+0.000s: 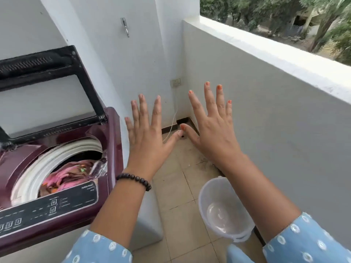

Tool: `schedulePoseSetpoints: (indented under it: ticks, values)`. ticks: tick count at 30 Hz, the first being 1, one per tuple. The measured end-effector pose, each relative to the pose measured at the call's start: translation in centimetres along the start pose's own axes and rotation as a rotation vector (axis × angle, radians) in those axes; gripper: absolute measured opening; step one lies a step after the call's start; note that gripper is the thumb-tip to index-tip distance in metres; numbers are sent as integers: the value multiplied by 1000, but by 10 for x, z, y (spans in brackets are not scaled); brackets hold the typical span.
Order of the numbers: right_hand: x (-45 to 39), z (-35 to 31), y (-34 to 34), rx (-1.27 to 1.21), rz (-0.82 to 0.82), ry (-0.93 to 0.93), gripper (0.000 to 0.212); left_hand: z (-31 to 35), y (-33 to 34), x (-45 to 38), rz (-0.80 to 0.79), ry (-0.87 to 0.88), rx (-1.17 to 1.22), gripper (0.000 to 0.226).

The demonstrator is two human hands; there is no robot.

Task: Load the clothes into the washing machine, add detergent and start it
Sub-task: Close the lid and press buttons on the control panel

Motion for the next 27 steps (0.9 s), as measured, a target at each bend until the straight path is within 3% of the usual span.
schedulePoseSetpoints:
  ticks: [13,27]
  values:
    - [71,-233,79,-112,-187,-301,77,-175,-106,153,35,-267,-123,92]
    - [-6,-357,176,-204,-275,-434,72,-325,-128,136,32,-398,-187,89]
Point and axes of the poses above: each hand's wrist, its own x-axis away from the middle knuckle, its own y-axis out of the palm, z = x × y, the point moved 8 cm from there along -x, towards the middle knuckle, and after that the axes turned 14 degrees about y, right-handed, at the moved point
